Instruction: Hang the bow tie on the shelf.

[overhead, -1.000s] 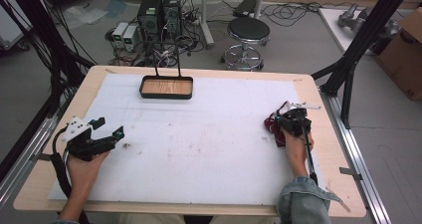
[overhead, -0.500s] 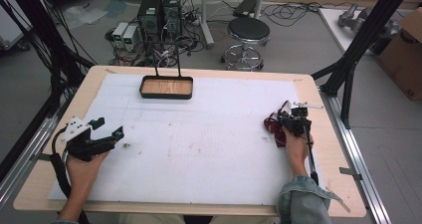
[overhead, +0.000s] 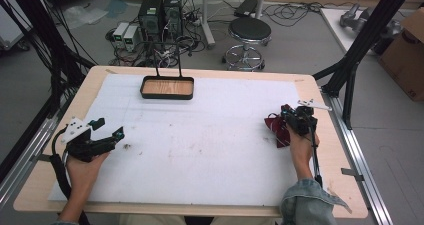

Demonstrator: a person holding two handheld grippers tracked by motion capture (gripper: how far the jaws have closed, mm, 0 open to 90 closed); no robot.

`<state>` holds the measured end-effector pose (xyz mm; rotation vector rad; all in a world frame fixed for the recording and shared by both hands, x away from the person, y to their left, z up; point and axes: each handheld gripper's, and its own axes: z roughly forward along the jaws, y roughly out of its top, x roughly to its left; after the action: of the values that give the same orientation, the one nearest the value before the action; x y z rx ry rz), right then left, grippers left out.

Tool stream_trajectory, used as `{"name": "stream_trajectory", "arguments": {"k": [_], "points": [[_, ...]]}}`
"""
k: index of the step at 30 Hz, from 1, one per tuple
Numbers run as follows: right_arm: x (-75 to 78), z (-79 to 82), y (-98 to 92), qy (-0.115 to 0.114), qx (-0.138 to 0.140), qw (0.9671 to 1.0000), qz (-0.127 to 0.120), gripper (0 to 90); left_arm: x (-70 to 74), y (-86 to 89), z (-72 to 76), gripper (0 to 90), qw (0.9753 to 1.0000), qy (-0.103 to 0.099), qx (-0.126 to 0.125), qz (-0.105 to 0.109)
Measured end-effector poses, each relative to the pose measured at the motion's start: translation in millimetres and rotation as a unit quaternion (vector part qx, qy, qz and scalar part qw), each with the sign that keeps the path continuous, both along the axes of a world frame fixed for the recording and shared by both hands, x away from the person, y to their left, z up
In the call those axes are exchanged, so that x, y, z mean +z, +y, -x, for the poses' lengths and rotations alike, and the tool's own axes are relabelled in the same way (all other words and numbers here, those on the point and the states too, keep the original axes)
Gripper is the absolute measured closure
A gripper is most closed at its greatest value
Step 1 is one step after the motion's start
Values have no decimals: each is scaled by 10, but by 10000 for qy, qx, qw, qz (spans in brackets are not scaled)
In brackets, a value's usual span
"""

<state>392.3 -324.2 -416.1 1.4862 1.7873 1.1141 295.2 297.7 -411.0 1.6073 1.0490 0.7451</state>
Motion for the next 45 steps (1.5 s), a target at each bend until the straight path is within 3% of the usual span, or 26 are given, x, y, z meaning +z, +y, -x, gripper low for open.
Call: {"name": "stream_trajectory", "arguments": {"k": [8, 9, 16, 21, 28, 29, 30, 34, 42, 45], "points": [[234, 83, 135, -353, 390, 9984, 200, 875, -1, -5, -1, 217, 10000, -16, 14, -12], [299, 92, 178, -483, 494, 9973, 261, 874, 0, -6, 0, 218, 10000, -21, 5, -14], [487, 87, 342, -680, 834, 9936, 351, 874, -4, -21, -3, 219, 10000, -20, -17, -16], [627, 42, 522, -783, 1104, 9897, 463, 874, -2, -29, -3, 219, 10000, -36, -45, -31], [817, -63, 866, -978, 1556, 9807, 665, 874, -3, -42, -4, 221, 9999, -83, -59, -43], [817, -63, 866, -978, 1556, 9807, 665, 874, -4, -44, -6, 221, 9999, -73, -59, -54], [853, -92, 951, -1036, 1663, 9781, 701, 874, -6, -47, -8, 220, 9999, -71, -66, -42], [910, -166, 1115, -1068, 1753, 9756, 779, 874, -9, -49, -10, 221, 9999, -78, -75, -33], [1015, -270, 1350, -1170, 1909, 9721, 704, 874, -13, -54, -10, 221, 9999, -71, -114, -35], [1092, -348, 1462, -1248, 2034, 9686, 700, 874, -16, -49, -10, 220, 9999, -64, -116, -27]]}}
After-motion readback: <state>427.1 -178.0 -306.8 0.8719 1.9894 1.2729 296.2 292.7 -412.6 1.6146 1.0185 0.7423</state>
